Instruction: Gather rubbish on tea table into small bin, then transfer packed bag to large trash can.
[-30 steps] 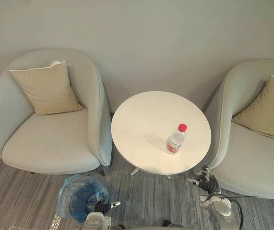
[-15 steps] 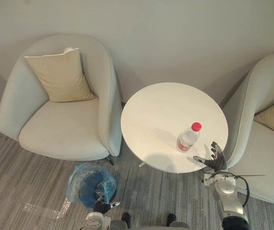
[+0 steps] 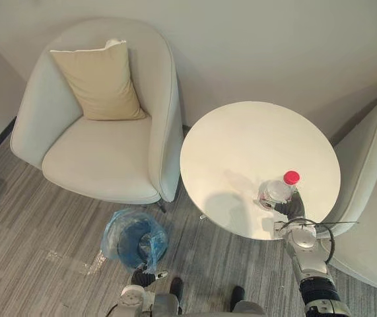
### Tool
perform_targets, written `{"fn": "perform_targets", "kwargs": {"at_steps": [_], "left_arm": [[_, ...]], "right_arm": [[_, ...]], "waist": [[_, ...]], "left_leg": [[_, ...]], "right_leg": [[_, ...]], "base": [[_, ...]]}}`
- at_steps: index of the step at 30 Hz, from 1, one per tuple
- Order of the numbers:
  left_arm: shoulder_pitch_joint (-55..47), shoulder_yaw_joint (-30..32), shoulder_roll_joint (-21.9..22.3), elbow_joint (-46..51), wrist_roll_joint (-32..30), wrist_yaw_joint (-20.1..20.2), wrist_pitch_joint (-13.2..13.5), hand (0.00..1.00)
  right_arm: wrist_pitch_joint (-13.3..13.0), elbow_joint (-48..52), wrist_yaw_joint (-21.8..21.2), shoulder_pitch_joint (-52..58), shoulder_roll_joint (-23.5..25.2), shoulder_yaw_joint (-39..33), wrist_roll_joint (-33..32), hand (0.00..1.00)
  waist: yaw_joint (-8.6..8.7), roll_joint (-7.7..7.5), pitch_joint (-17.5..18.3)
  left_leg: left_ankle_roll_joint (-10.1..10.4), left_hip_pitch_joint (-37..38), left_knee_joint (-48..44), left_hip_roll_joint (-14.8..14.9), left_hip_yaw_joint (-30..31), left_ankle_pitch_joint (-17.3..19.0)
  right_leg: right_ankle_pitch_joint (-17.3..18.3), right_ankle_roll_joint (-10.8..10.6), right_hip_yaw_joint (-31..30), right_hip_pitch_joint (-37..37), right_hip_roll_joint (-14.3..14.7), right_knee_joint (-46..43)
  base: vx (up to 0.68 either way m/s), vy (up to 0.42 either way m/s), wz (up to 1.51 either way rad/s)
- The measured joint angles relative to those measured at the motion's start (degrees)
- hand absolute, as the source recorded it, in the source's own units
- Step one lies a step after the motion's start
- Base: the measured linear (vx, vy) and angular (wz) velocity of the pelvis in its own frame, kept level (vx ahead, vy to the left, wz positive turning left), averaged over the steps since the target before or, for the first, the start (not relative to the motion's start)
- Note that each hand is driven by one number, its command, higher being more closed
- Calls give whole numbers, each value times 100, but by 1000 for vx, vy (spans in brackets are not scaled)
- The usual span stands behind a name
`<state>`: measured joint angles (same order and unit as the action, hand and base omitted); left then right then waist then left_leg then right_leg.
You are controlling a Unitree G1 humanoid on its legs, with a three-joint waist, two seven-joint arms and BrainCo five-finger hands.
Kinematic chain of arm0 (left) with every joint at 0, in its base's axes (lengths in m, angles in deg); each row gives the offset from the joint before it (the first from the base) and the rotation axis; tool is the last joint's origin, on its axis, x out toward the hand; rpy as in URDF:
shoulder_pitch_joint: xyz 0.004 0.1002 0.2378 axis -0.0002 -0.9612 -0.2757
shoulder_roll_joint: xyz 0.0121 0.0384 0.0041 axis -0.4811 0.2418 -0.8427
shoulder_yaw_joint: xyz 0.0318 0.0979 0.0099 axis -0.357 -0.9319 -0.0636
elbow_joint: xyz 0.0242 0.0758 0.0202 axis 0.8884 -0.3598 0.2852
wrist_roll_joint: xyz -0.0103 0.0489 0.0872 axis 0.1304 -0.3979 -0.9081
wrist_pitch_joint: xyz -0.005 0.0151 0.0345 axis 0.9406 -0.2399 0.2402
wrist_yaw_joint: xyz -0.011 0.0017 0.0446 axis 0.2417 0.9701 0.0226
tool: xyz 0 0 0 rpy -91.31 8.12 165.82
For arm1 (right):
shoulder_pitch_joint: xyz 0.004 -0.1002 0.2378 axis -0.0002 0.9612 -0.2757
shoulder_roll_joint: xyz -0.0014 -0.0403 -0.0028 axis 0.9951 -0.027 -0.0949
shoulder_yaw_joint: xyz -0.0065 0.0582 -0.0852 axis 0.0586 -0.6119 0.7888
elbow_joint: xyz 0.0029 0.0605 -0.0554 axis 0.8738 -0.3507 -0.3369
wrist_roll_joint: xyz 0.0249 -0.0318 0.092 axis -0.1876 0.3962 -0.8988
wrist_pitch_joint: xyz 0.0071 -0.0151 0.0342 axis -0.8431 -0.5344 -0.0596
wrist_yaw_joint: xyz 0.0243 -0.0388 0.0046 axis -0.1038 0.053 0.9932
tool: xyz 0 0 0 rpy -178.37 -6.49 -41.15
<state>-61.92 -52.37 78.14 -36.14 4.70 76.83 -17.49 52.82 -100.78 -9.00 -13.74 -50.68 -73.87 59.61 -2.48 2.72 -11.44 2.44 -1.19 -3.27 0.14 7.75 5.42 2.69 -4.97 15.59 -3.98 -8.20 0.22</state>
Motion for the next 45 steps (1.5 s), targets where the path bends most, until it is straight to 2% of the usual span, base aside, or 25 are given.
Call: {"fn": "perform_targets", "kwargs": {"at_steps": [4,5,12,20,31,35,40,43,45], "left_arm": [[6,-7,3,6,0,-3,1,0],[12,-12,9,15,1,-4,3,0],[95,-107,24,84,4,-8,6,0],[105,-106,23,107,5,-10,6,0],[95,-104,20,116,-47,-6,-32,0],[65,-105,-2,117,-204,1,-44,0],[-29,-219,-90,87,-347,14,-106,0],[-55,-280,-115,60,-357,14,-117,0],[-84,-288,-117,46,-363,16,-130,0]], "right_arm": [[-8,-197,-1,-115,-8,57,0,0],[-8,-199,-1,-130,-8,64,0,100],[-33,-377,27,-567,-107,138,-88,100],[-44,-320,89,-611,-102,171,-405,100],[-83,1407,72,338,-11,153,-391,100],[-63,1849,-49,901,199,151,-359,100],[51,2295,-171,1623,386,172,95,100],[110,2444,-234,1854,422,235,240,100],[186,2544,-283,2029,431,295,317,100]], "waist": [[-5,29,-26],[-16,45,-41],[-75,142,-238],[-86,146,-241],[-63,131,-229],[-17,67,-160],[93,-85,104],[113,-128,207],[188,-153,269]], "left_leg": [[0,-26,-5,-5,49,0],[0,-49,-17,-6,69,0],[6,-134,-97,-13,85,-3],[30,-286,-131,-14,180,-18],[30,-77,-154,11,124,-17],[31,2,-154,33,18,-16],[32,107,-139,54,-140,-15],[34,166,-92,63,-254,-14],[35,165,-87,59,-270,-14]], "right_leg": [[0,0,1,1,0,-4],[0,0,1,7,0,-5],[0,0,2,43,-2,-16],[0,0,18,177,-2,-83],[0,0,-162,-5,1,-90],[1,-1,-287,-21,7,-90],[0,-2,-455,-31,8,-85],[0,-3,-544,-18,8,-66],[-11,-22,-574,-14,5,-38]], "base": [[-7,4,7],[-19,2,9],[-40,-2,2],[-18,2,5],[-9,1,-4],[-35,-3,-17],[-47,-2,-17],[-69,4,-19],[-96,6,-12]]}}
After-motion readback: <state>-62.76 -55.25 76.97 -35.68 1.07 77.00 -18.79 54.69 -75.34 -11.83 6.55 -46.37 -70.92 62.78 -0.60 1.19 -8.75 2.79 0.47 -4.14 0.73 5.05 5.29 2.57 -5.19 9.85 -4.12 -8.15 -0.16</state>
